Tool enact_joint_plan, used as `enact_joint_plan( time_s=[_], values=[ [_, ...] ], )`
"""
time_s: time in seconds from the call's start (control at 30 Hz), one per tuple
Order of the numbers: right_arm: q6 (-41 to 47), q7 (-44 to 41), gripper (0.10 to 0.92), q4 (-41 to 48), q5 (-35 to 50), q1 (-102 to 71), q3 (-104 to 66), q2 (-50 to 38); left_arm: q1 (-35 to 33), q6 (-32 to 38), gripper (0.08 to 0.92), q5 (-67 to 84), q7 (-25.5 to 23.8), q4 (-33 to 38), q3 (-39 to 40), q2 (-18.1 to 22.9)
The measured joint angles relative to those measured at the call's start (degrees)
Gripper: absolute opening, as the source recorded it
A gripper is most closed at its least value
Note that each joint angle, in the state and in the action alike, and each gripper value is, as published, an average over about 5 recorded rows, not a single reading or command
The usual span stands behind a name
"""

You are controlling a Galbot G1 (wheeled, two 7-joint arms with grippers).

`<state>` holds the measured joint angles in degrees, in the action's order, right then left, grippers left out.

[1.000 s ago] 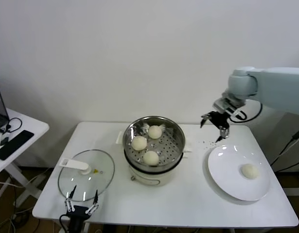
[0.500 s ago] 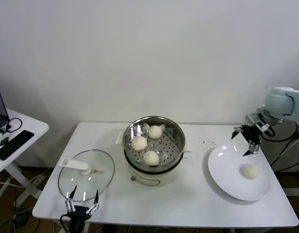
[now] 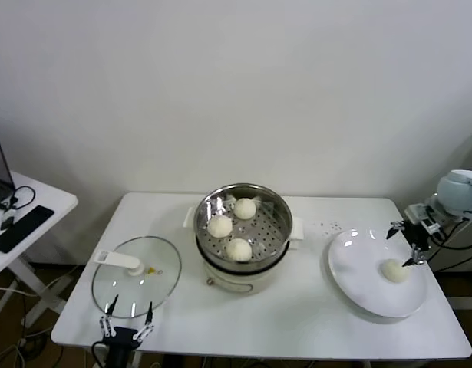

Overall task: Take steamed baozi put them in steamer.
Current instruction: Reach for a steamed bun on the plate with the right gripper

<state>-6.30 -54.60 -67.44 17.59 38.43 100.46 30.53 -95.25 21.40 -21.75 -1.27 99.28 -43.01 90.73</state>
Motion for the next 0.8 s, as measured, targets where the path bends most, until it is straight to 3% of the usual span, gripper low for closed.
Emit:
enact_joint_plan(
  time_s=[0.8],
  values=[
    [0.2,0.6,0.823,9.7,-9.0,-23.0,-23.3,-0.6,-0.1,-0.2,0.823,-0.4,0.0,0.1,-0.2,0.3]
  ],
)
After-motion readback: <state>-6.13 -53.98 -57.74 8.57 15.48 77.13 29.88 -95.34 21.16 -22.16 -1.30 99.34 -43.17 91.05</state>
